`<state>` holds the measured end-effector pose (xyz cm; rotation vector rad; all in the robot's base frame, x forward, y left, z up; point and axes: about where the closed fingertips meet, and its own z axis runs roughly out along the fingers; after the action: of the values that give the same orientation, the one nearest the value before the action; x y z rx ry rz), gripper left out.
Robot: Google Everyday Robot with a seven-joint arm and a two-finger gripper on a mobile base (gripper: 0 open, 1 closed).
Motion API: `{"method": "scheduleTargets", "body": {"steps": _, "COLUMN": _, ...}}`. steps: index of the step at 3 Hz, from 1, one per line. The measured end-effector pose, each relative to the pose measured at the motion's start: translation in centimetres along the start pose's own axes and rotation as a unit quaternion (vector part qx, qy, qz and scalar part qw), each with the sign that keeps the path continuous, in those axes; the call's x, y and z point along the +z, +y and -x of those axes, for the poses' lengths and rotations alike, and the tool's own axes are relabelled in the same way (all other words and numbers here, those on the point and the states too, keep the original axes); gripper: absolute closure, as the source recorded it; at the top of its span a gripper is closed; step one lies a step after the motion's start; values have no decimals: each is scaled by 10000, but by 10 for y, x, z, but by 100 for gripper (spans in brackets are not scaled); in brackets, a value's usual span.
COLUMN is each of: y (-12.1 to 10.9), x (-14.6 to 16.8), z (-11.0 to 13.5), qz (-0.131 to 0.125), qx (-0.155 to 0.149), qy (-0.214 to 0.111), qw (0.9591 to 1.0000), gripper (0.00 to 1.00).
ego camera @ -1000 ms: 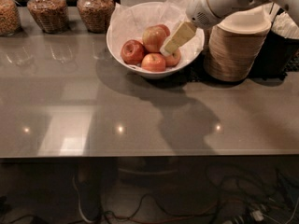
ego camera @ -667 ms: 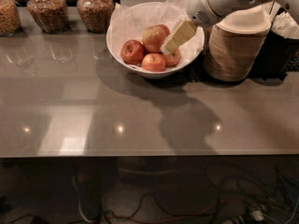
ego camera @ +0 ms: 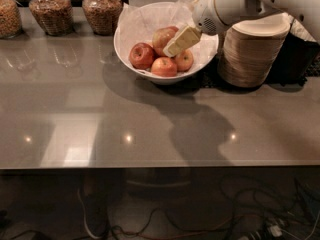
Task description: Pick apple from white bowl
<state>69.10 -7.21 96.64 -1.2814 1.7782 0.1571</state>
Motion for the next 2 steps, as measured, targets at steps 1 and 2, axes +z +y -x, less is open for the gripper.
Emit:
{"method": "scheduleTargets", "body": {"steps": 1, "y": 6, "x": 13, "z": 6, "qz": 12, "qx": 94, "qy": -233, "qw": 9997, "gripper": 35}}
{"method": "scheduleTargets", "body": {"steps": 2, "y": 10, "x": 23, "z": 8, "qz": 60, "qx": 168, "qy": -356, "qw": 9992, "gripper": 32}}
